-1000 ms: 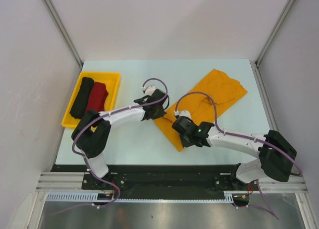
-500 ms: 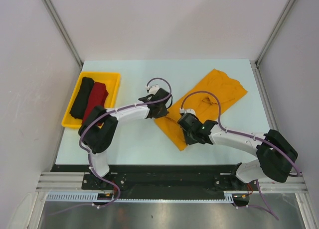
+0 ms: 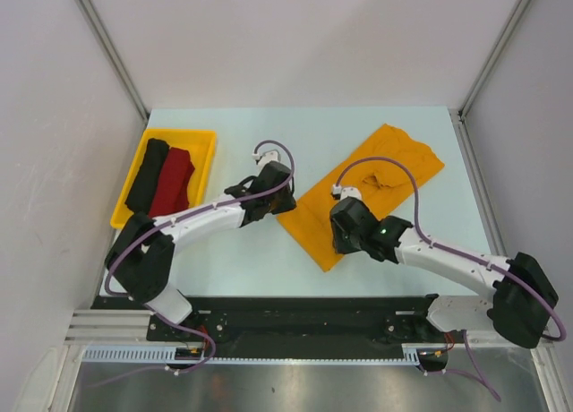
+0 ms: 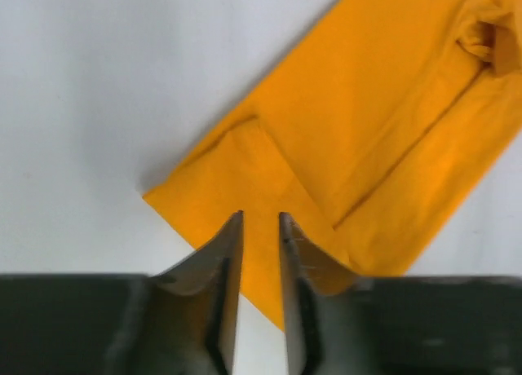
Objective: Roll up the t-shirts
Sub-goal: Roll the T-shirt to the center of the board.
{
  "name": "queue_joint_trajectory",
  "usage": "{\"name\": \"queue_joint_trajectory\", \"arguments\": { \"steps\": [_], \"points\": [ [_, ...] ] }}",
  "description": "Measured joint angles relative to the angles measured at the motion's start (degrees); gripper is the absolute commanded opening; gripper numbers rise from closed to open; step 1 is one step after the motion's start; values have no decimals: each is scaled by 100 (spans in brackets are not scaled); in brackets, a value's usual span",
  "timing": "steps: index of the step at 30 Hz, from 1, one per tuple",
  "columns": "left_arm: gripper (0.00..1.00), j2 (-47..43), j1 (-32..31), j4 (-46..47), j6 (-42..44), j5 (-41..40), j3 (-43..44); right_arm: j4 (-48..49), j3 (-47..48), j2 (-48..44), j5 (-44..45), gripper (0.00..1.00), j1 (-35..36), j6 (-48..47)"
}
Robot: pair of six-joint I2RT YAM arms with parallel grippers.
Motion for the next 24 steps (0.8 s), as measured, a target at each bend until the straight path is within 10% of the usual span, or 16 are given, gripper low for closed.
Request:
{"name": "queue_joint_trajectory", "arguments": {
  "steps": [4,24],
  "points": [
    [0,-247,-66,452,-107,474,-555,205,13,455,-46,18,522,245],
    [0,1043,-315,1784,-358,1878,-933,776,-660,1130,22,14,363,981]
  ]
}}
